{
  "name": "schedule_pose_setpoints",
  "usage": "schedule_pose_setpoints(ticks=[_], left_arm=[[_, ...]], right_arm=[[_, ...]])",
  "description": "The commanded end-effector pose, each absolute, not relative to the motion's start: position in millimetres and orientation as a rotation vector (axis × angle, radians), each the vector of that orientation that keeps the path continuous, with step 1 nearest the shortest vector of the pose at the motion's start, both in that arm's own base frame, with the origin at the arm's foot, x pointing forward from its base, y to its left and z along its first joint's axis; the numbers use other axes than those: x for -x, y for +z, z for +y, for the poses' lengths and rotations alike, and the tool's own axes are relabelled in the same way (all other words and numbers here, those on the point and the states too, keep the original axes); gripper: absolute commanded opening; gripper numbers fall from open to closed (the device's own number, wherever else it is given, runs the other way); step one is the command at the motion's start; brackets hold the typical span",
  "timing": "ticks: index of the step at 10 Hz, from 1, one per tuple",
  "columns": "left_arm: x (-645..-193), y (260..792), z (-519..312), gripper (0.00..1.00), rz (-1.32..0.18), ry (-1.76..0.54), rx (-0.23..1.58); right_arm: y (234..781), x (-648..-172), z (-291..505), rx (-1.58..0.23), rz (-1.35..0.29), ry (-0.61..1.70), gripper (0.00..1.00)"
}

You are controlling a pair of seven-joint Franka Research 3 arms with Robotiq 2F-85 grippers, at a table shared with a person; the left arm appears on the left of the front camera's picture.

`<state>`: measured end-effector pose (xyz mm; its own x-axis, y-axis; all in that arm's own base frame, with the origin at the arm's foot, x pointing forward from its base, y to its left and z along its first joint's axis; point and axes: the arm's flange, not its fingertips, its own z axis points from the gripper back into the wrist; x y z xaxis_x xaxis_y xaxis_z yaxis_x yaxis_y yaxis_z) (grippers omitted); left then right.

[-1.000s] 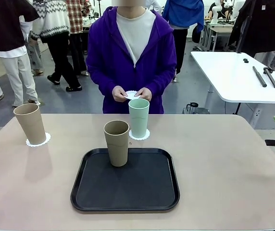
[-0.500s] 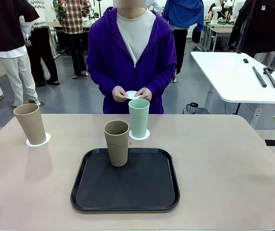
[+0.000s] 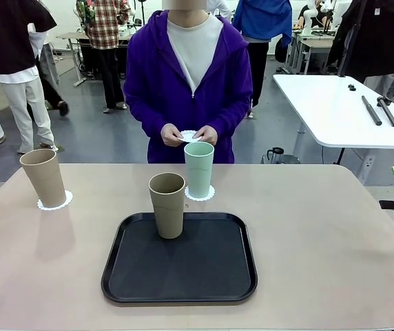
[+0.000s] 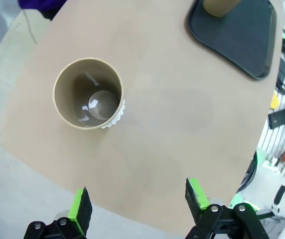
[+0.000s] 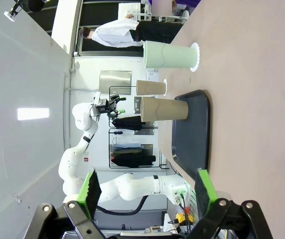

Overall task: Place coasters on the table and set cups on them.
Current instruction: Take one Reusable plastic cup from the Flat Tray and place it on a coaster set by the human.

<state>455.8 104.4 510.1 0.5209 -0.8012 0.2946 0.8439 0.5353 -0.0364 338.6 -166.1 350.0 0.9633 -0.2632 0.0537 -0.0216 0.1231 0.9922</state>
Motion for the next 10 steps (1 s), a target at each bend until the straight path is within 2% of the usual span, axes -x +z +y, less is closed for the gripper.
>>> schedule_pose_setpoints(ticks=[1, 3, 5, 6, 7, 8, 9, 10], left_arm=[[-408, 494, 96, 1.00, -0.278, -0.740, 0.102], [-388, 498, 89, 1.00, -0.199, -0.599, 0.023], [-358, 492, 97, 1.00, -0.168, -0.522, 0.063], [-389, 493, 101, 1.00, -0.236, -0.613, 0.055], [-389, 493, 101, 1.00, -0.236, -0.613, 0.055], [-369, 492, 100, 1.00, -0.207, -0.558, 0.048], [-370, 486, 120, 1.00, -0.255, -0.546, 0.321], [-368, 483, 140, 1.00, -0.297, -0.487, 0.514]], right_arm=[[351, -335, -167, -1.441, -0.234, -0.166, 1.00], [351, -335, -167, -1.441, -0.234, -0.166, 1.00], [351, -335, -167, -1.441, -0.234, -0.166, 1.00], [351, -335, -167, -1.441, -0.234, -0.166, 1.00], [351, -335, -167, -1.441, -0.234, -0.166, 1.00], [351, -335, -167, -1.441, -0.234, -0.166, 1.00], [351, -335, -167, -1.441, -0.234, -0.166, 1.00], [351, -335, -167, -1.441, -0.234, -0.166, 1.00]])
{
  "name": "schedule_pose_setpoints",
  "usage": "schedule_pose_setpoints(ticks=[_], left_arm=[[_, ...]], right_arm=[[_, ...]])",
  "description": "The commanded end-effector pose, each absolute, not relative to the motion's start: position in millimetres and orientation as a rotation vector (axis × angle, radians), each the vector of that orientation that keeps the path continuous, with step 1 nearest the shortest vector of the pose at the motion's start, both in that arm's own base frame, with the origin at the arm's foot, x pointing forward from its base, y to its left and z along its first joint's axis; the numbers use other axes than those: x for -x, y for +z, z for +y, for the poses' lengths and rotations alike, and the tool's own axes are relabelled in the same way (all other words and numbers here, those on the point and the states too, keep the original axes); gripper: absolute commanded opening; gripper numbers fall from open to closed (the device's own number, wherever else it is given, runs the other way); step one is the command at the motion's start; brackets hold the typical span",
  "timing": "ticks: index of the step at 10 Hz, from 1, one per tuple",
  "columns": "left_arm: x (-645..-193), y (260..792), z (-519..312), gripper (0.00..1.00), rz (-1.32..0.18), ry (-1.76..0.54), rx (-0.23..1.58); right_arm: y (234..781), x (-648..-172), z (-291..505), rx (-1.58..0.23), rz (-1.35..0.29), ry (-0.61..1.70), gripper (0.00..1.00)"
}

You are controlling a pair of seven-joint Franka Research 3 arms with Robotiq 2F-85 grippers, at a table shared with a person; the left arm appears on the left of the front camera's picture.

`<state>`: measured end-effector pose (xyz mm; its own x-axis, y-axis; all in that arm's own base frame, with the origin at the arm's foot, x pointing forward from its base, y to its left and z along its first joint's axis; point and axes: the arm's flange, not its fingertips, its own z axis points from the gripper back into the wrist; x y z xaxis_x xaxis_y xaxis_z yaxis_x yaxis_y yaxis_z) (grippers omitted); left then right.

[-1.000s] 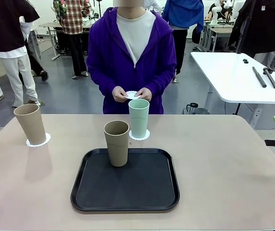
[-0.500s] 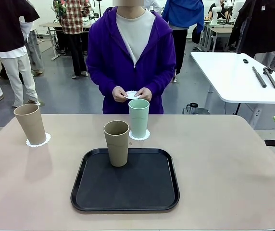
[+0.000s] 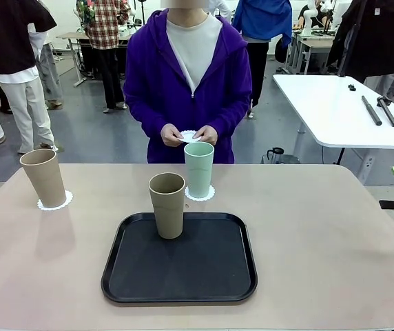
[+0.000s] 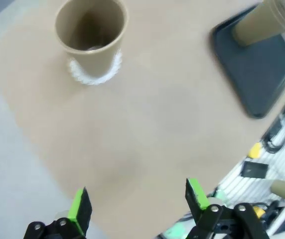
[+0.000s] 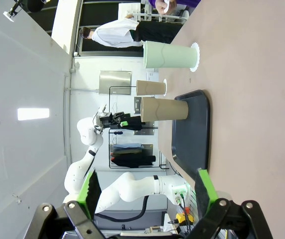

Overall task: Place coasters on the table and set cups on them.
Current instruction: Take one Reusable plastic cup from the Flat Tray and place it on a coaster set by the human.

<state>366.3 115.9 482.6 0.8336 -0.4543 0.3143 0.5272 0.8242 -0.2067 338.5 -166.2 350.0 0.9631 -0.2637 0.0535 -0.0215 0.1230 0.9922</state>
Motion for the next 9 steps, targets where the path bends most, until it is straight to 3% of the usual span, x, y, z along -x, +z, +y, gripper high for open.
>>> schedule_pose_setpoints(ticks=[1, 4, 7, 9], left_arm=[[-369, 485, 154, 1.00, -0.329, -0.453, 0.618], [-372, 478, 205, 1.00, -0.325, -0.314, 0.962], [-378, 444, 257, 1.00, -0.200, -0.197, 1.056], [-371, 417, 287, 1.00, -0.244, -0.119, 1.130]], right_arm=[[351, -335, -167, -1.441, -0.234, -0.166, 1.00], [351, -335, -167, -1.441, -0.234, -0.166, 1.00], [351, -335, -167, -1.441, -0.234, -0.166, 1.00], [351, -335, -167, -1.441, -0.234, -0.166, 1.00]])
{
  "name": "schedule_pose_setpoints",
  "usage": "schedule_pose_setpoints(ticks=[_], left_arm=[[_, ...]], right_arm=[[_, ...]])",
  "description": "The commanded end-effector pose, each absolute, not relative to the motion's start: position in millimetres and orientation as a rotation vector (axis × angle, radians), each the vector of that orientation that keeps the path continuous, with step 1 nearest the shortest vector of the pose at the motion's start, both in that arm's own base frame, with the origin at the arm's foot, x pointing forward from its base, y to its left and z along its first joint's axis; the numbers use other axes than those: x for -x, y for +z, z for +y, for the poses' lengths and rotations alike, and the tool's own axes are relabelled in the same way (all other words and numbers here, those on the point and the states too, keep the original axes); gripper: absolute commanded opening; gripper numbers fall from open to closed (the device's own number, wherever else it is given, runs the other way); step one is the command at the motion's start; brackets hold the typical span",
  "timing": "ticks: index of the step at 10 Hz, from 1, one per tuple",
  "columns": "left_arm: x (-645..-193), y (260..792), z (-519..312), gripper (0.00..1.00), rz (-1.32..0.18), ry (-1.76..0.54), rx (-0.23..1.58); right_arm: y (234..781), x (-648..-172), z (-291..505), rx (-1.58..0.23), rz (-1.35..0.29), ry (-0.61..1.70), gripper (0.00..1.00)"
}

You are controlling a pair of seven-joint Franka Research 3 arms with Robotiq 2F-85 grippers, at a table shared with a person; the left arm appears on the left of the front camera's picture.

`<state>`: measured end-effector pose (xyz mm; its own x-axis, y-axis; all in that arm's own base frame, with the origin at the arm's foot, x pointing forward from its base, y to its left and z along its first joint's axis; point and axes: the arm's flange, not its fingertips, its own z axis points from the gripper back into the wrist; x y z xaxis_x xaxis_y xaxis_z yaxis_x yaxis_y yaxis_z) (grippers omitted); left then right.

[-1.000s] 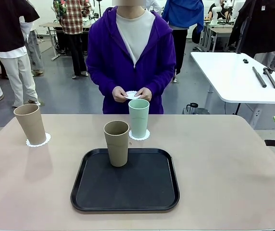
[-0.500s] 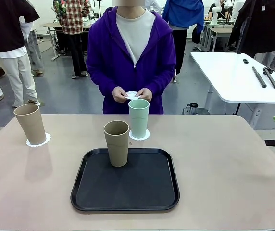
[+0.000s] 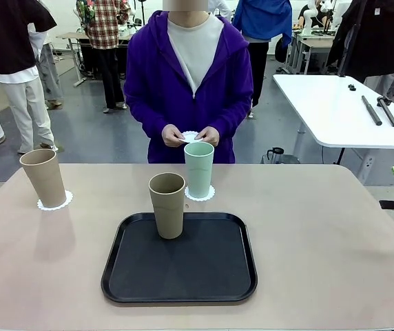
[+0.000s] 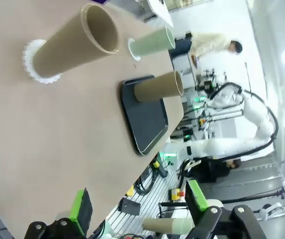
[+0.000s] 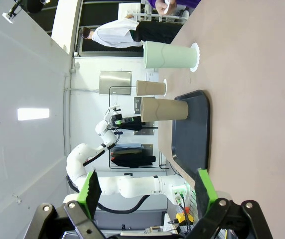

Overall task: Place coasters on the table and set cups on them.
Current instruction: Take one Reusable plastic cup from the Flat Tray and place it on a coaster set by the human.

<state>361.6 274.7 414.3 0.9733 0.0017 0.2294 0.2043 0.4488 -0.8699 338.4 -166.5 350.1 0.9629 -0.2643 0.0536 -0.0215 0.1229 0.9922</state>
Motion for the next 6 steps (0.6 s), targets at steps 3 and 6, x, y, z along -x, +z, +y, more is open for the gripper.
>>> schedule_pose_setpoints(ticks=[3, 6], left_arm=[[-338, 377, 308, 1.00, -0.268, -0.008, 1.170], [-307, 356, 312, 1.00, -0.329, 0.001, 1.241]], right_arm=[[351, -335, -167, -1.441, -0.234, -0.166, 1.00], [351, -335, -167, -1.441, -0.234, -0.166, 1.00]])
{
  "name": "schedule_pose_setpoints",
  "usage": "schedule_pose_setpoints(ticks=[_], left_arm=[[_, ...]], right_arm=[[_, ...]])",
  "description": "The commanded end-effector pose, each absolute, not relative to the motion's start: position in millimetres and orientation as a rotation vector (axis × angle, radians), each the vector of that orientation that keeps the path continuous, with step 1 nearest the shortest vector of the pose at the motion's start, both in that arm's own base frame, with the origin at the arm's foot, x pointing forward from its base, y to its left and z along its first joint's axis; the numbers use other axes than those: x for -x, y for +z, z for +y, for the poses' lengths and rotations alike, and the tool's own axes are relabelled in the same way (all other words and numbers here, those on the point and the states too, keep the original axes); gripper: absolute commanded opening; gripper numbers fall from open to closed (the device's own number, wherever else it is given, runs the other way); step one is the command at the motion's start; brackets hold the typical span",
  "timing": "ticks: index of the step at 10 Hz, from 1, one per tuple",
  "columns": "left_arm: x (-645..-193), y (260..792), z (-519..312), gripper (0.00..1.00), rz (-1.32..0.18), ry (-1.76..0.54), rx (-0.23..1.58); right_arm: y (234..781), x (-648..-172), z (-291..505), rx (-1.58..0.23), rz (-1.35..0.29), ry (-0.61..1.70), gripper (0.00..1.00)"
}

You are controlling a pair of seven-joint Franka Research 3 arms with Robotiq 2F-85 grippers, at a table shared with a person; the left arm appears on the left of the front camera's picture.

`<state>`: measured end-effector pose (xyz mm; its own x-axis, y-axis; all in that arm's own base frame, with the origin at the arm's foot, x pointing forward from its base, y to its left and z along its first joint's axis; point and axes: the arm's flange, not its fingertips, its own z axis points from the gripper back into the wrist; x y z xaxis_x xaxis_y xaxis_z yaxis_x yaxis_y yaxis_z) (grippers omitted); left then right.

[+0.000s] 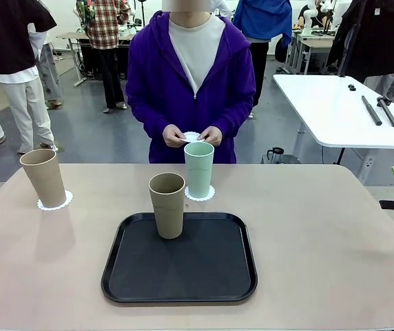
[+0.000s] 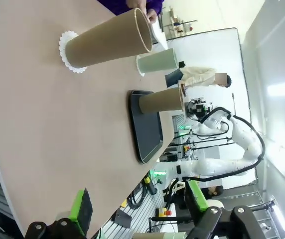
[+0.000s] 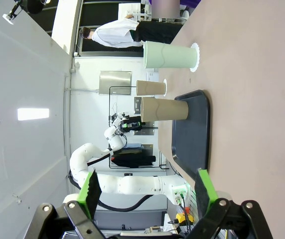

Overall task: Place coasters on the table and set cups on them.
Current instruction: Take one Reusable plastic cup from the Flat Tray and place it on a coaster set by the human.

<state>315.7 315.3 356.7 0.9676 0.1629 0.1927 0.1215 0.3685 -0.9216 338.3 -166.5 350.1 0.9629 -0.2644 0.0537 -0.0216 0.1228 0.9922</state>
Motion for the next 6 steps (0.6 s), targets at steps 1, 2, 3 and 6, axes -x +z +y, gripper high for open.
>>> schedule_pose_setpoints(ticks=[1, 2, 3, 6], left_arm=[[-300.5, 355.1, 309.1, 1.00, -0.371, -0.002, 1.260], [-299.8, 360.1, 304.6, 1.00, -0.365, -0.028, 1.263], [-298.0, 360.0, 303.7, 1.00, -0.380, -0.035, 1.250], [-299.0, 357.2, 306.5, 1.00, -0.352, -0.023, 1.244]], right_arm=[[350.9, -335.3, -166.7, -1.441, -0.234, -0.166, 1.00], [350.9, -335.3, -166.7, -1.441, -0.234, -0.166, 1.00], [350.9, -335.3, -166.7, -1.441, -0.234, -0.166, 1.00], [350.9, -335.3, -166.7, -1.441, -0.234, -0.166, 1.00]])
